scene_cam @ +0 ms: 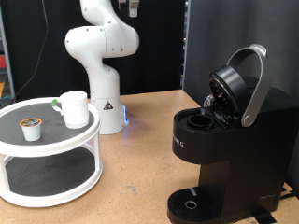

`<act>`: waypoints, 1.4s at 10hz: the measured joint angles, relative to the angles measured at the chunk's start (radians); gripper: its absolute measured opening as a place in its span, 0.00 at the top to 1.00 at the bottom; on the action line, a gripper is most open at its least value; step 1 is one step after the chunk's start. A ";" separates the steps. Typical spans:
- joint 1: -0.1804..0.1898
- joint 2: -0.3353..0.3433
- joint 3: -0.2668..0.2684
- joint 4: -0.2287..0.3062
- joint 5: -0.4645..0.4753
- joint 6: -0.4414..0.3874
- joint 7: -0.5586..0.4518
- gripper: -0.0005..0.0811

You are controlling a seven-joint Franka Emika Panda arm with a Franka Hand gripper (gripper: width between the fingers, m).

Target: Make a cup of coffee with the keurig machine

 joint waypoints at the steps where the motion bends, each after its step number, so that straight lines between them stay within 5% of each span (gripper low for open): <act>1: 0.000 0.000 -0.004 -0.001 0.000 0.002 -0.001 0.00; 7: -0.024 0.027 -0.168 0.016 -0.106 0.019 -0.193 0.00; 11: -0.027 0.047 -0.202 0.024 -0.122 0.022 -0.242 0.00; 14: -0.042 0.070 -0.291 0.028 -0.187 0.064 -0.335 0.00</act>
